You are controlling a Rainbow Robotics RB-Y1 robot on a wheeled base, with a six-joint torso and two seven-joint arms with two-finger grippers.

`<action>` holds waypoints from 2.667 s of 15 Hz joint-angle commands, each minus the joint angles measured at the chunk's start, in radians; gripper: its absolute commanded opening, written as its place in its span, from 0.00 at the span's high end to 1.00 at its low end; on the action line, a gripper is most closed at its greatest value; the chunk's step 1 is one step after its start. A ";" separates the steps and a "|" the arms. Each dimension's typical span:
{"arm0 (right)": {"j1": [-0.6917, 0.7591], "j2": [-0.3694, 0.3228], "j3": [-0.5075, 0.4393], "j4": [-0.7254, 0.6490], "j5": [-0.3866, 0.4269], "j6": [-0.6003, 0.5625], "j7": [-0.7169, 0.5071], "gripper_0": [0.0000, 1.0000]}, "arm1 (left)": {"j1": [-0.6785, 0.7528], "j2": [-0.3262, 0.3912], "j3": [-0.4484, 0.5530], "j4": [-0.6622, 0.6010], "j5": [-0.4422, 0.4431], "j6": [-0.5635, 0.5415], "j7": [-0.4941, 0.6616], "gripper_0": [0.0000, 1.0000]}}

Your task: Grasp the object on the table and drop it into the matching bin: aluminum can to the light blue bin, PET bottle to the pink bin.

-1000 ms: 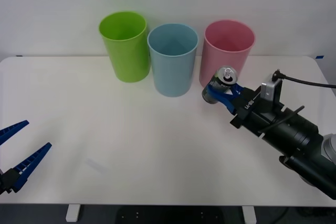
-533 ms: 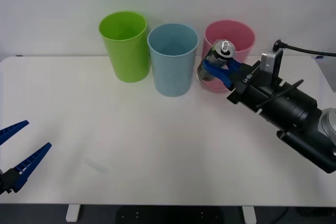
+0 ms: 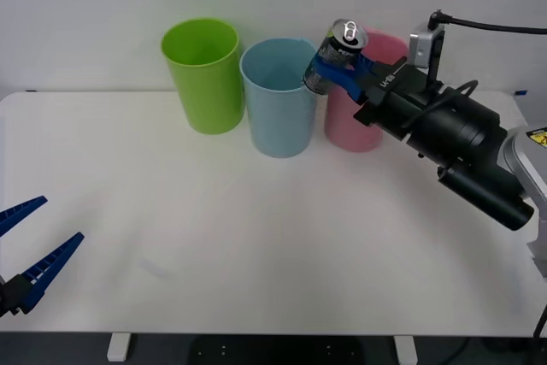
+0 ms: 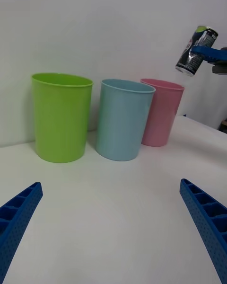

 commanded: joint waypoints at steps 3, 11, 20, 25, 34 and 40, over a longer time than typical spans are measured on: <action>-0.168 0.017 0.025 0.188 0.008 0.000 0.000 1.00 | 0.000 0.000 0.000 0.000 0.000 0.000 0.000 0.00; -0.357 0.124 0.023 0.452 0.104 0.020 0.015 1.00 | 0.000 0.000 0.000 0.000 0.000 0.000 0.000 0.00; -0.500 0.204 0.025 0.670 0.143 0.022 0.046 1.00 | 0.000 0.000 0.000 0.000 0.000 0.000 0.000 0.00; -0.498 0.206 0.028 0.670 0.143 0.022 0.055 0.92 | 0.000 0.000 0.000 0.000 0.000 0.000 0.000 0.00; -0.493 0.201 0.028 0.670 0.118 0.017 0.081 0.00 | 0.000 0.000 0.000 0.000 0.000 0.000 0.000 0.00; -0.400 0.141 0.028 0.552 0.083 0.002 0.084 0.00 | 0.000 0.000 0.000 0.000 0.000 0.000 0.000 0.00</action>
